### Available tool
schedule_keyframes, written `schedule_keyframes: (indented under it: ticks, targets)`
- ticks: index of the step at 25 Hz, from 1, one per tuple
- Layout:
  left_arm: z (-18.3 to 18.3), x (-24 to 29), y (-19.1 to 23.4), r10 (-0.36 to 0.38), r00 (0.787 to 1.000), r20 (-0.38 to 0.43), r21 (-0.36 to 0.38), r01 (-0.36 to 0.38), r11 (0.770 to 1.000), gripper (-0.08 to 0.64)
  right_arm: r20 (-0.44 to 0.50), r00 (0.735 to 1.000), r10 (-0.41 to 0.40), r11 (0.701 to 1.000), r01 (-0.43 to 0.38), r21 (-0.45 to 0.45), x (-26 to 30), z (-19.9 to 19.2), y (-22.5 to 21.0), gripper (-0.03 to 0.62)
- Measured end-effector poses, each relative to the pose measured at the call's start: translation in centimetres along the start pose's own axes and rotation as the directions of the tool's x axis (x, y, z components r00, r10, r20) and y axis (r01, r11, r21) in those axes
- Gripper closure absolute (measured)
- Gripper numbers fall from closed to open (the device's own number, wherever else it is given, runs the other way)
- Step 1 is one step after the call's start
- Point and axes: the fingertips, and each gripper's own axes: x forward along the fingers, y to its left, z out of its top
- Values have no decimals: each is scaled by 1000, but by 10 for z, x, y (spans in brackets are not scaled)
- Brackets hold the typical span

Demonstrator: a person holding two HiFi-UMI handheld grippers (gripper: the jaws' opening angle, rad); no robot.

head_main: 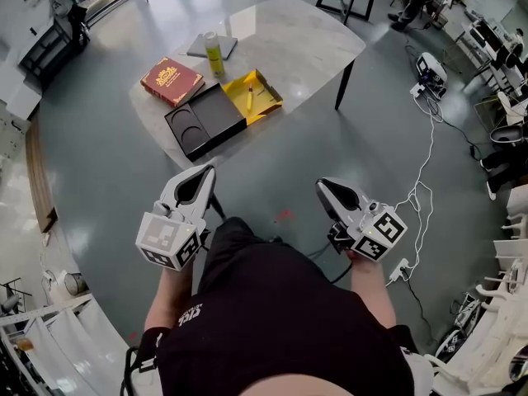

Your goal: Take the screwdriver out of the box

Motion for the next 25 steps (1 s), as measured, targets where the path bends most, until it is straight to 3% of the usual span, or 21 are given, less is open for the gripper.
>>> schedule_keyframes:
  ticks: [4, 13, 25]
  targets:
    - [-6, 14, 11, 25, 1000, -10, -21, -26, 999, 557, -10, 1000, 12, 1000, -12, 3, 7, 2, -18, 578]
    - [1, 91, 37, 0, 999, -33, -5, 0, 1000, 558, -44, 999, 8, 1000, -8, 5, 40, 22, -78, 578]
    - [22, 186, 95, -45, 997, -54, -18, 44, 999, 558, -68, 996, 54, 998, -55, -17, 147, 71, -158, 578]
